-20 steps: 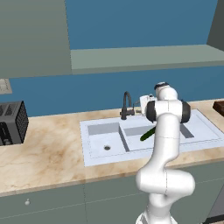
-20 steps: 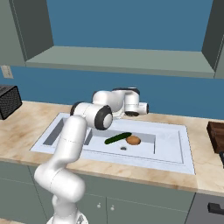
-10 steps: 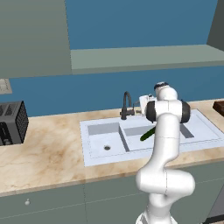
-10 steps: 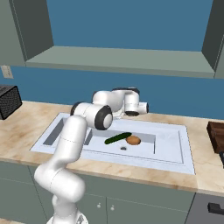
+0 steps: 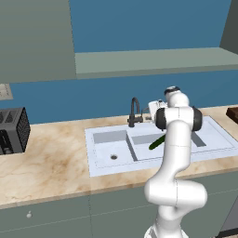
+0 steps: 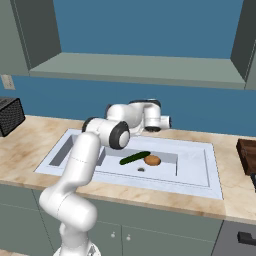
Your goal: Pick up all produce items and place them in the sink. Turn on the sink faucet to wash them. Then turn the sink off and put them in the tray.
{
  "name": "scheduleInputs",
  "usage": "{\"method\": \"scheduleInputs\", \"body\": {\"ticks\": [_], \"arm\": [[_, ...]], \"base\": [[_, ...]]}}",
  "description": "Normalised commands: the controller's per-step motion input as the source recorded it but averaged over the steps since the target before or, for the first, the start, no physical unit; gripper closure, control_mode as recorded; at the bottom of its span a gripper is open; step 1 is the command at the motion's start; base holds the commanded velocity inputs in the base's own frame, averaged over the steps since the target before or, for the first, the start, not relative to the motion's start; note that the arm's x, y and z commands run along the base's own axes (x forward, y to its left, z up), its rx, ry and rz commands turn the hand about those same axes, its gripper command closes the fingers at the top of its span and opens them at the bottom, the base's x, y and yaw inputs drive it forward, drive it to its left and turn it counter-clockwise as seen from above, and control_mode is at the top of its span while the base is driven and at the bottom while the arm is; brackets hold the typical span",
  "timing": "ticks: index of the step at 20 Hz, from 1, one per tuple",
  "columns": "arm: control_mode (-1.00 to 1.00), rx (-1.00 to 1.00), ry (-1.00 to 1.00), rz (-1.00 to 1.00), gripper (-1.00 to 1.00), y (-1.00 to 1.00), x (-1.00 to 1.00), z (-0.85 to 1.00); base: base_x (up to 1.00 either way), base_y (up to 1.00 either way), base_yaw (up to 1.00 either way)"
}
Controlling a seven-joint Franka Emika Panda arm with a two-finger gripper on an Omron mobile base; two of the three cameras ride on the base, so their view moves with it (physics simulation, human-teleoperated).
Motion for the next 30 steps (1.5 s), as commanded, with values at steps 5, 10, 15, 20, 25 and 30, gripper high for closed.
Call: {"method": "scheduleInputs", "body": {"ticks": [5,10,15,20,25,30], "arm": [[-1.00,0.00,0.07,0.00,-1.00,-0.08,0.00,0.09],[-1.00,0.00,0.01,0.00,-1.00,0.00,-0.04,0.00],[-1.00,0.00,0.00,0.01,-1.00,0.06,0.00,0.00],[-1.00,0.00,0.00,0.02,-1.00,0.19,0.00,0.00],[-1.00,0.00,0.00,0.03,-1.00,0.20,0.00,0.00],[-1.00,0.00,0.00,0.03,-1.00,0.13,0.00,0.00]], "base": [[0.00,0.00,0.00],[0.00,0.00,0.00],[0.00,0.00,0.00],[0.00,0.00,0.00],[0.00,0.00,0.00],[0.00,0.00,0.00]]}}
